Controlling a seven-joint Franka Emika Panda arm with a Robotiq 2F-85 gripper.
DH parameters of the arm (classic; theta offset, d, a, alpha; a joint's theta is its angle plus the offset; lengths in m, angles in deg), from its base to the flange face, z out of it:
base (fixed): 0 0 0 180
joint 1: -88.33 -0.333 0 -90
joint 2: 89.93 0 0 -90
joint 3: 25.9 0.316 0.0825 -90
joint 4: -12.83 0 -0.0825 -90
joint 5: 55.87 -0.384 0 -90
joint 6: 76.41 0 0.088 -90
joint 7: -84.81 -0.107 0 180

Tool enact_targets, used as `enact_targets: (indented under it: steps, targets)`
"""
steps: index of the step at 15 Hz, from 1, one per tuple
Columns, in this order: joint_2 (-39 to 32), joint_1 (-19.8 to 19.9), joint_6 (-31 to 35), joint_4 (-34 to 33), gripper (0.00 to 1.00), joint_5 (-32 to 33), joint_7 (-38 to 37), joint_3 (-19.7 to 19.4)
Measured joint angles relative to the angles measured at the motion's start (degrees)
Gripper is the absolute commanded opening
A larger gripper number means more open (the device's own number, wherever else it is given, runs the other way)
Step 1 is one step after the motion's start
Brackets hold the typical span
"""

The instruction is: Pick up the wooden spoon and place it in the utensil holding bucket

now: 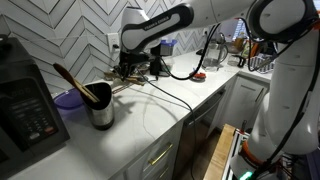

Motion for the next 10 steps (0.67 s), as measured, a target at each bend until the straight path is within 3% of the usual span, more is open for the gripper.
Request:
enact_targets:
  steps: [4,10]
  targets:
    - [5.19,0.81,-0.48,5.72,0.21,0.0,-0.09,0.01]
    - [5.28,0.8,-0.48,6.1,0.21,0.0,-0.13,0.05]
